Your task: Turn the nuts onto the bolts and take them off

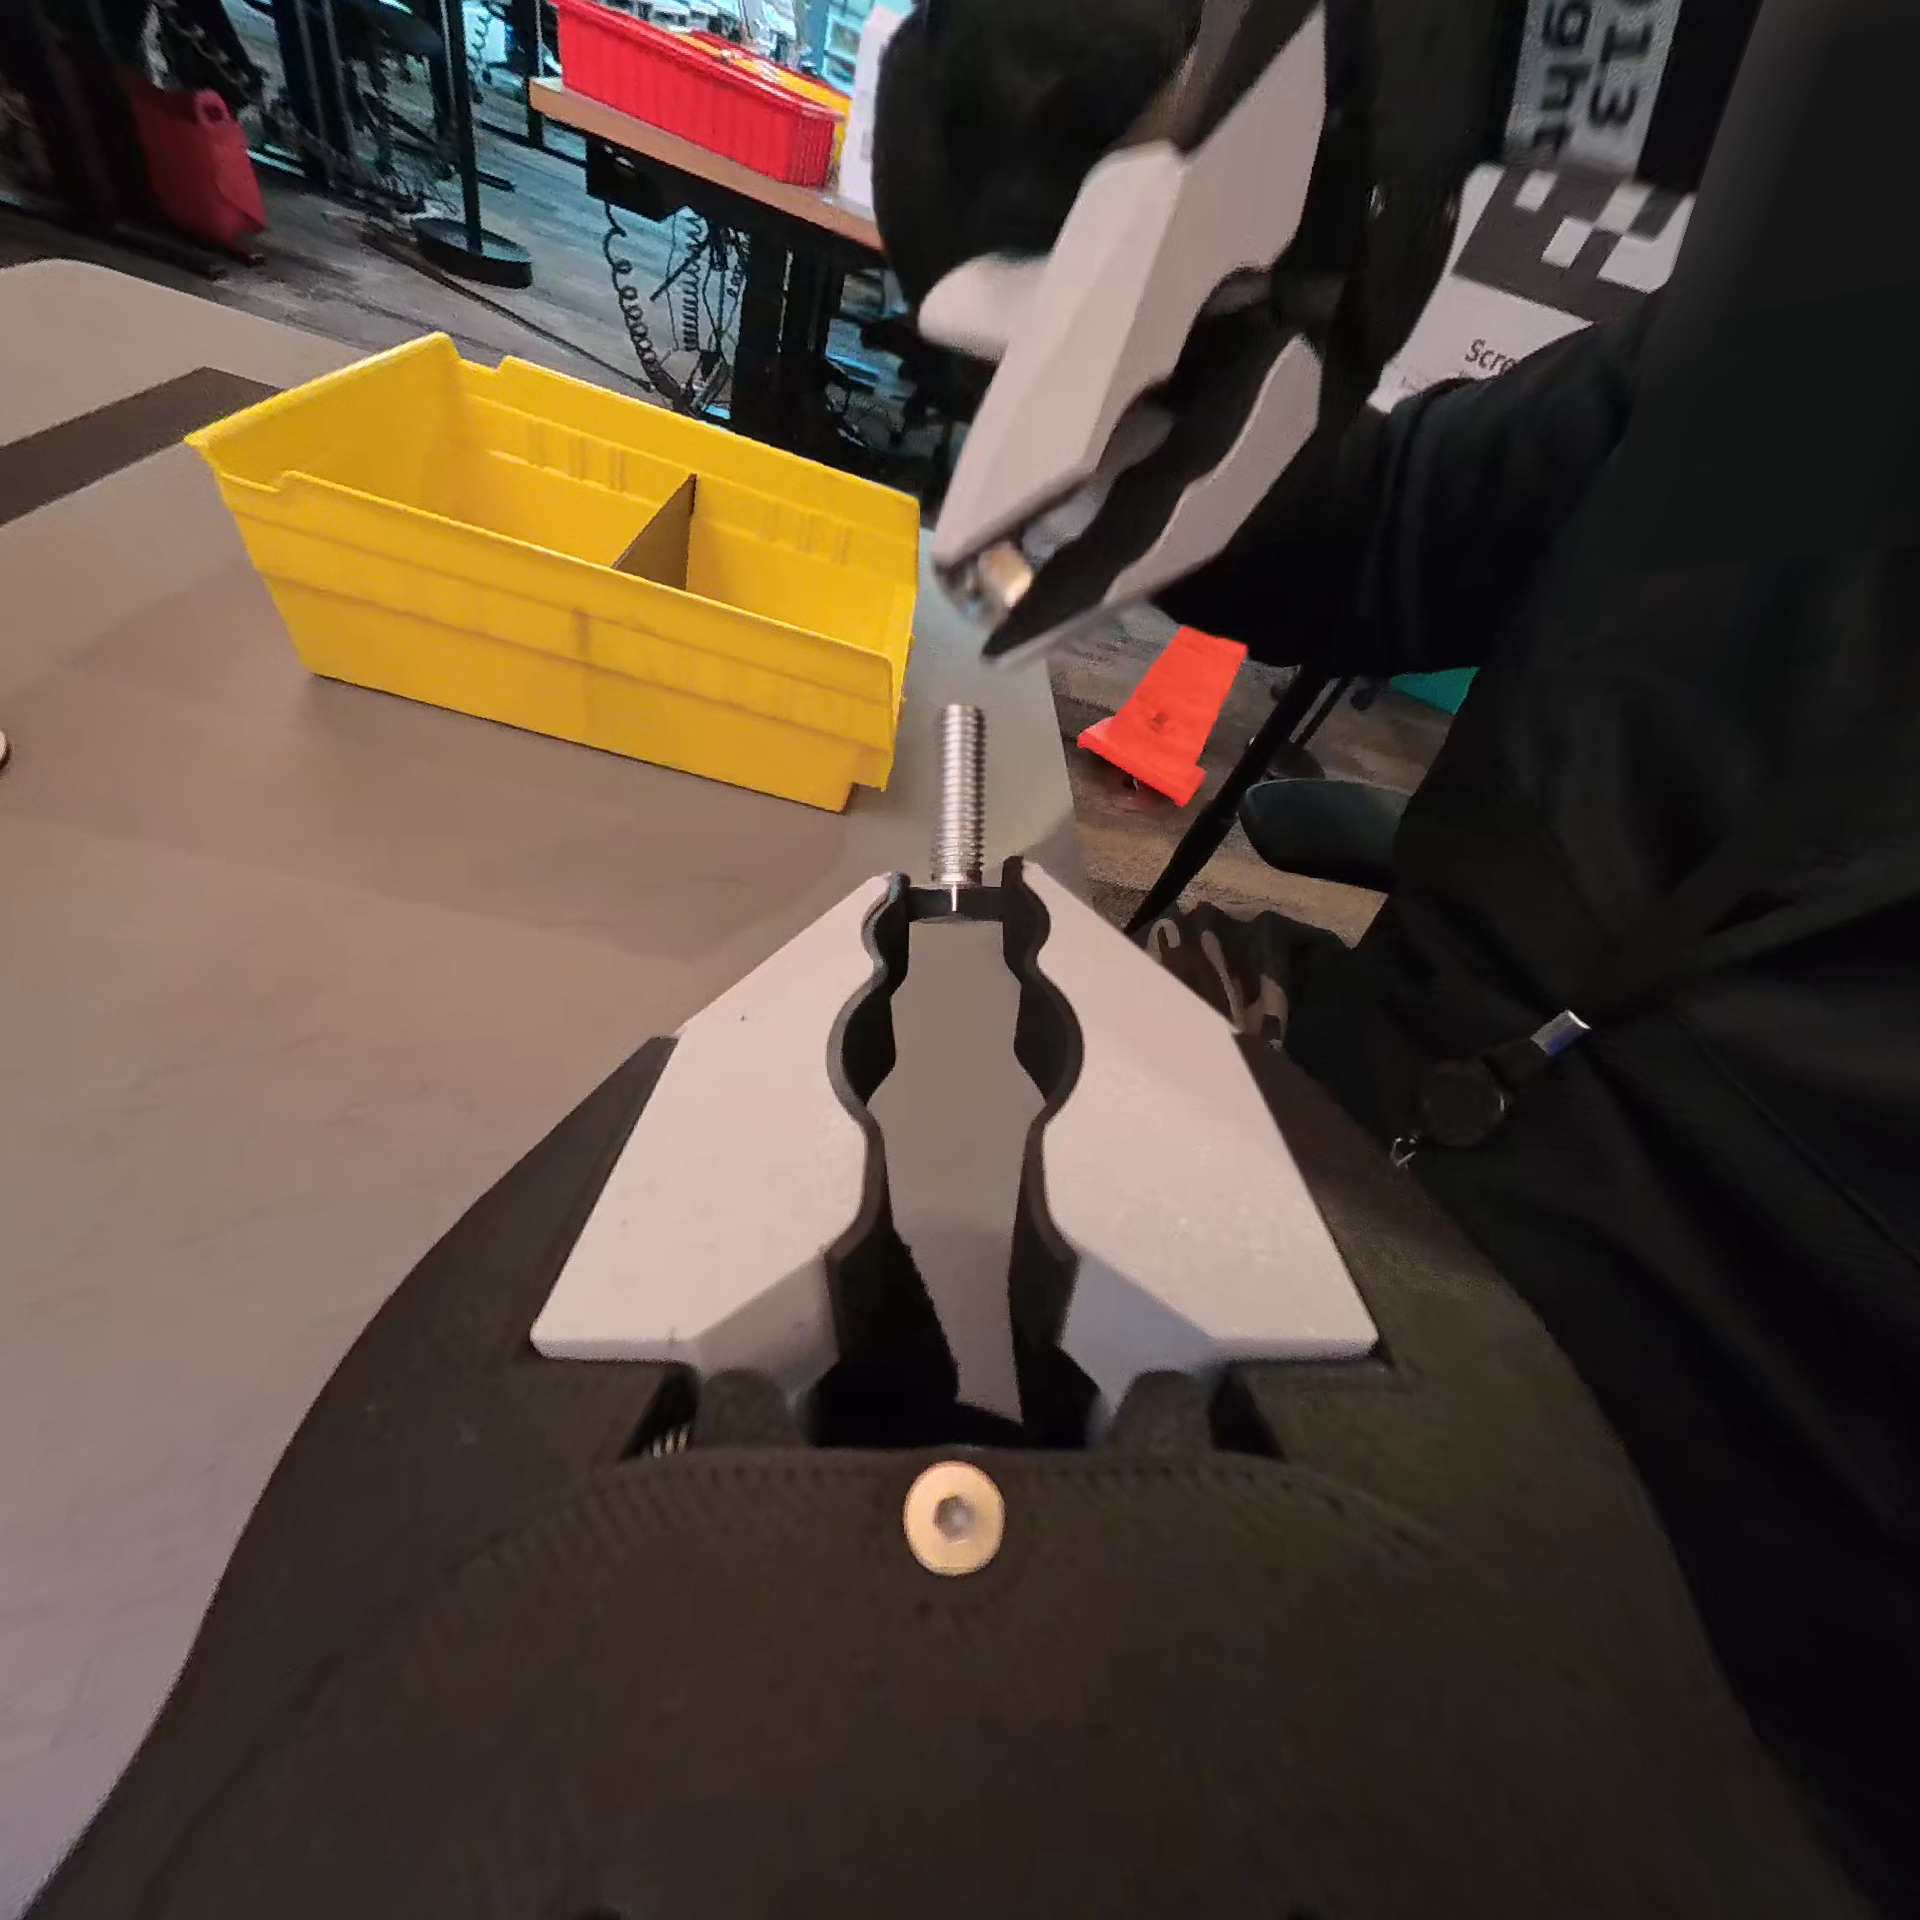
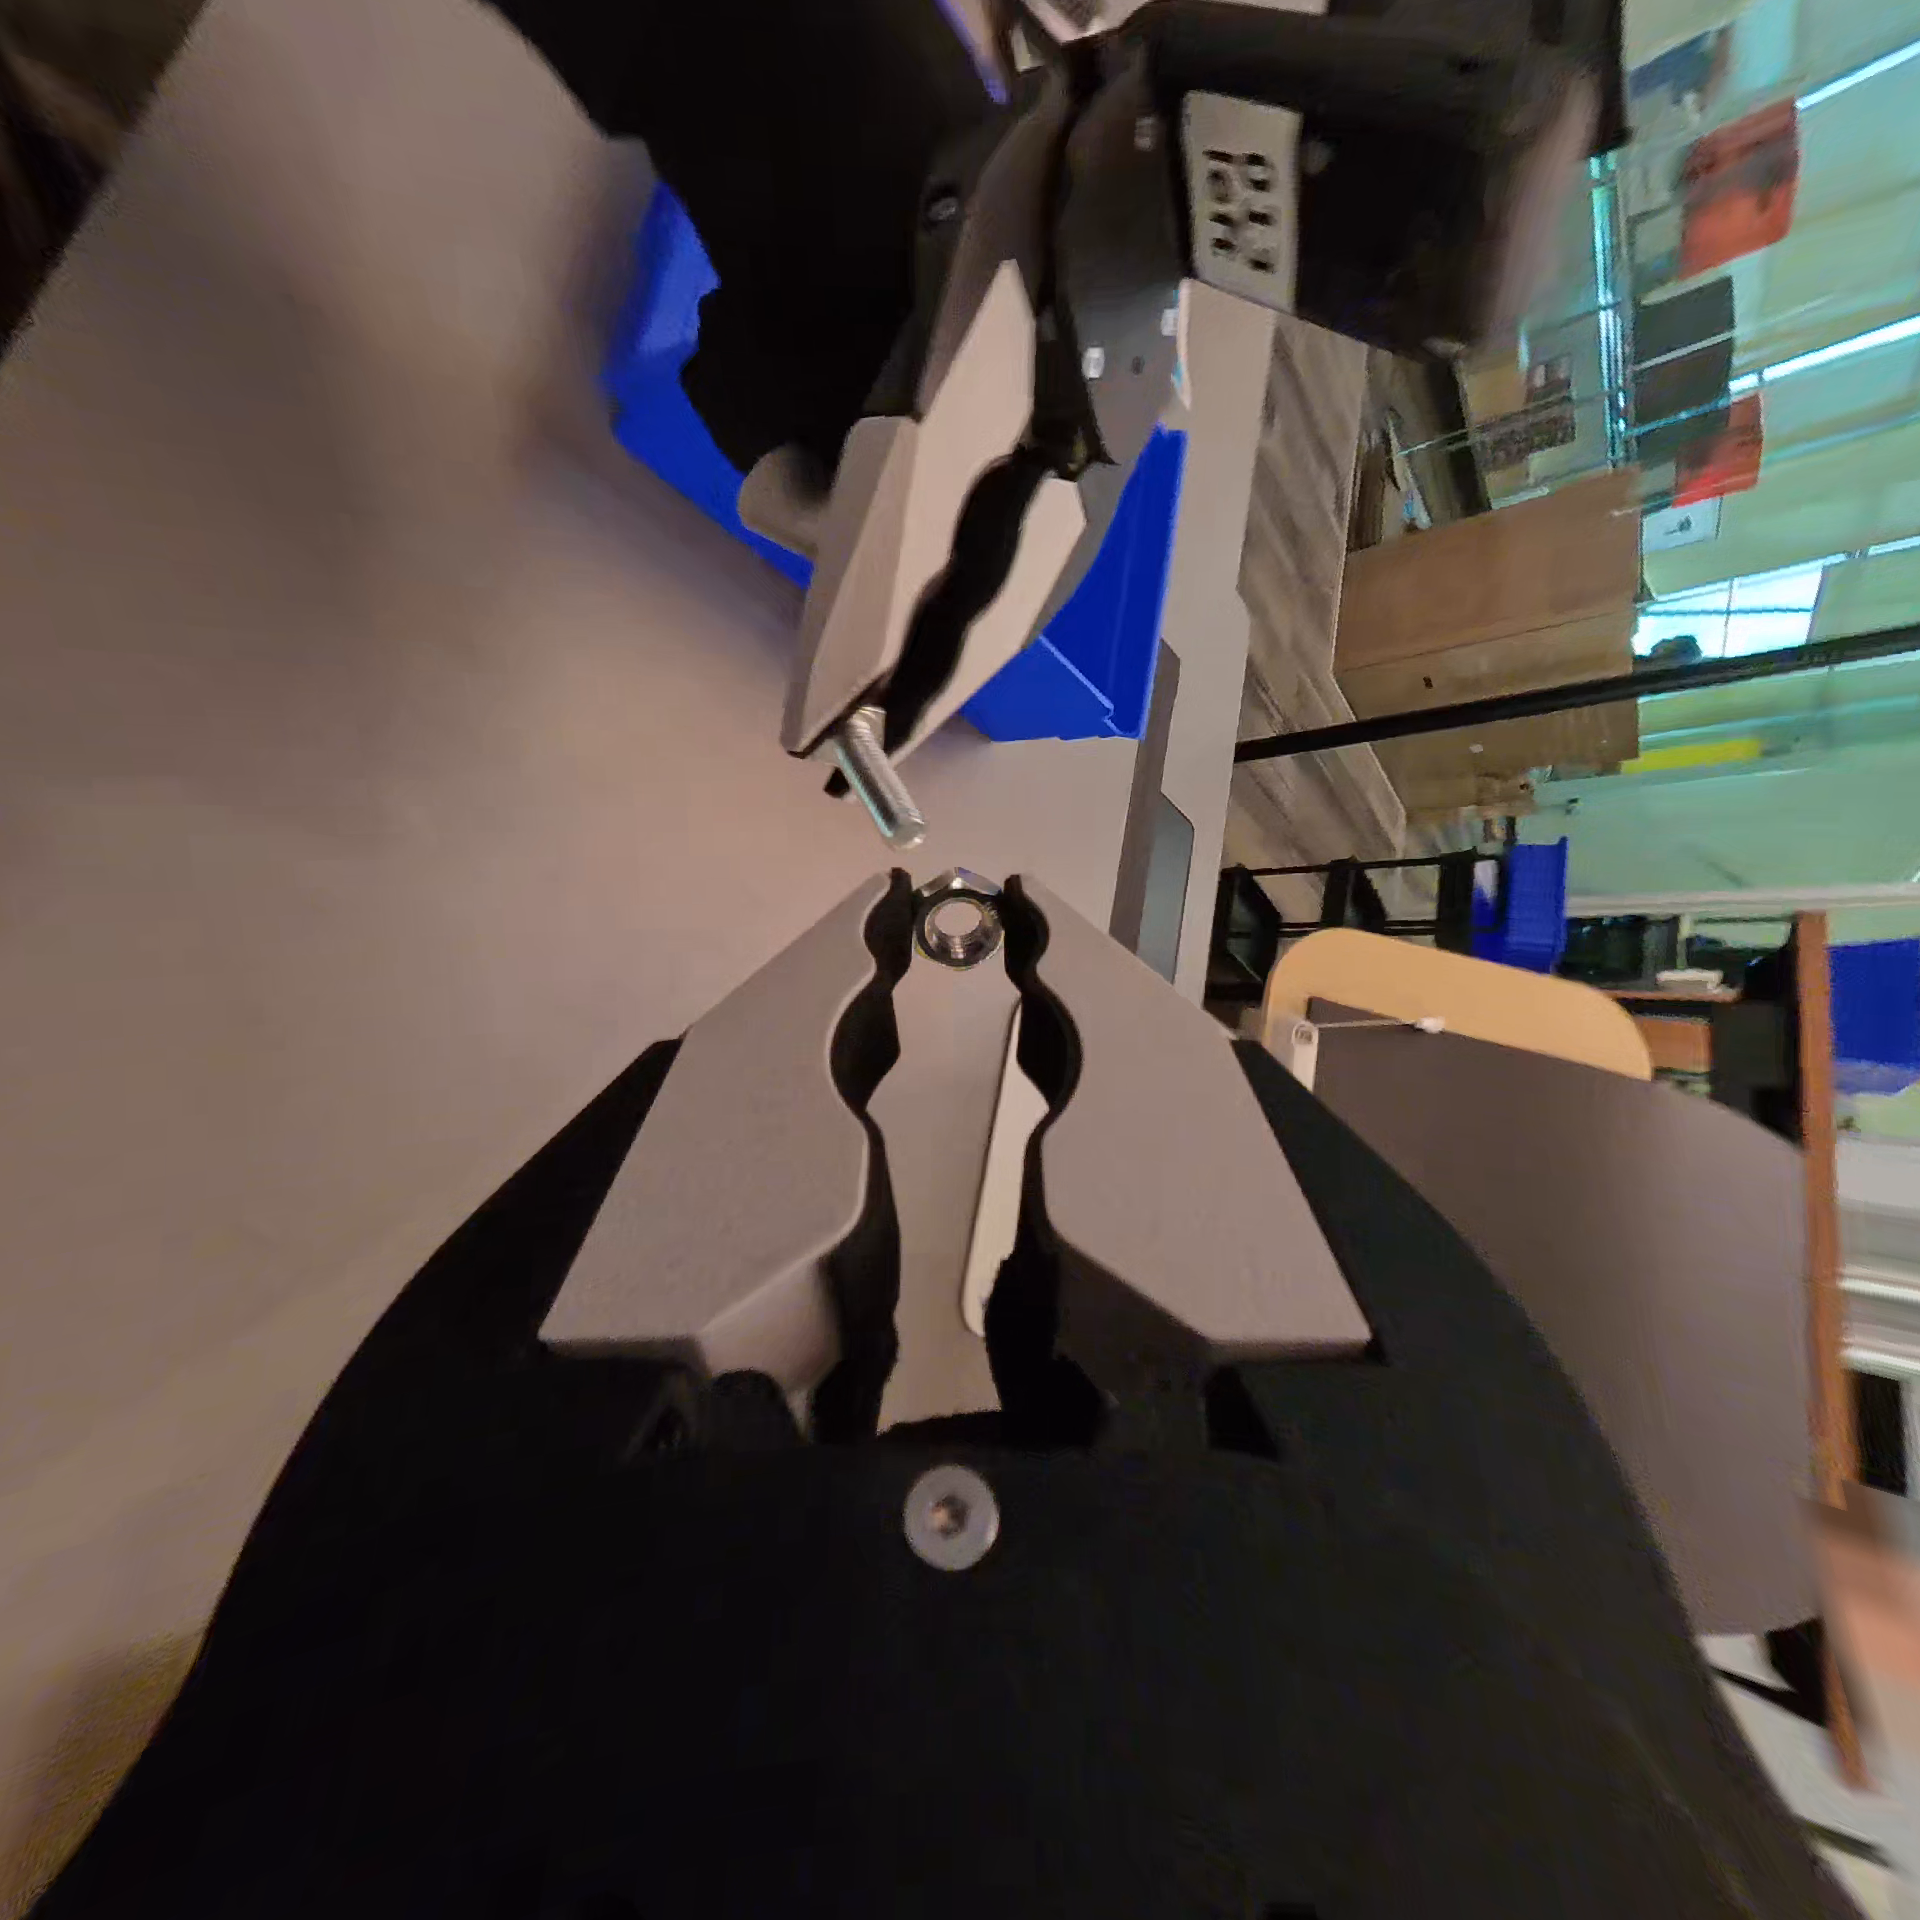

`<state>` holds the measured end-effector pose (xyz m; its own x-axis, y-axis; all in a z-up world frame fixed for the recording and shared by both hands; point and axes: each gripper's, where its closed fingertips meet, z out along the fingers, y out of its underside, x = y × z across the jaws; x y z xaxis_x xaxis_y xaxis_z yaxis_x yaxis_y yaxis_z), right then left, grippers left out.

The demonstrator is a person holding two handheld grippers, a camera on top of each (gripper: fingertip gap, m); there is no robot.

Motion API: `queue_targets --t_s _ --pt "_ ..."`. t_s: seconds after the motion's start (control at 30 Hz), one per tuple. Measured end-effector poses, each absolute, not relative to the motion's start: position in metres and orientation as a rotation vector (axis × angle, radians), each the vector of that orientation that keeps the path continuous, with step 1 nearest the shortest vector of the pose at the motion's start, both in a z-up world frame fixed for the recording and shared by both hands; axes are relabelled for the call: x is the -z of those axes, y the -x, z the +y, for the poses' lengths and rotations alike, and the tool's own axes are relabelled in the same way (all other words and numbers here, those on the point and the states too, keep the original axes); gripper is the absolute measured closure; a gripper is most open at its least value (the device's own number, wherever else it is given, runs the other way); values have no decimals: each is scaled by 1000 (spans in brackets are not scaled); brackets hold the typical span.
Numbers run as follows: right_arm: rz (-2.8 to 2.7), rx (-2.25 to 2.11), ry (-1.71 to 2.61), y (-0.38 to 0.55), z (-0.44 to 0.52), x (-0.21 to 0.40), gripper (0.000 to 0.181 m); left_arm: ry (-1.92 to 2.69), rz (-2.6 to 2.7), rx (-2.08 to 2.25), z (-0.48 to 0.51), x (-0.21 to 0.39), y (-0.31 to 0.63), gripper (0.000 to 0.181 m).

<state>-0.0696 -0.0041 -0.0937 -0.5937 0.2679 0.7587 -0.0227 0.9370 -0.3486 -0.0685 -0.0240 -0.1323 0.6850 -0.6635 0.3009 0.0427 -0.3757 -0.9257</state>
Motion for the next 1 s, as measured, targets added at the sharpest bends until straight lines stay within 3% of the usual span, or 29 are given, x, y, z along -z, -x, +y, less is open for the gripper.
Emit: queue_targets --t_s 0.23,0.43,0.77,0.9,1.0 --pt "-2080 -467 998 26 140 103 165 1819 479 737 -27 125 82 165" --pt "-2071 -411 1637 -66 234 197 166 1822 464 740 -23 127 82 166" --pt "-2201 -137 1916 -111 263 300 166 1843 479 733 -16 129 72 166" --pt "-2191 -94 1911 -110 267 299 151 1843 476 734 -14 131 70 166" --pt "-2105 -113 1859 -101 269 267 152 1836 471 723 -12 130 70 166"
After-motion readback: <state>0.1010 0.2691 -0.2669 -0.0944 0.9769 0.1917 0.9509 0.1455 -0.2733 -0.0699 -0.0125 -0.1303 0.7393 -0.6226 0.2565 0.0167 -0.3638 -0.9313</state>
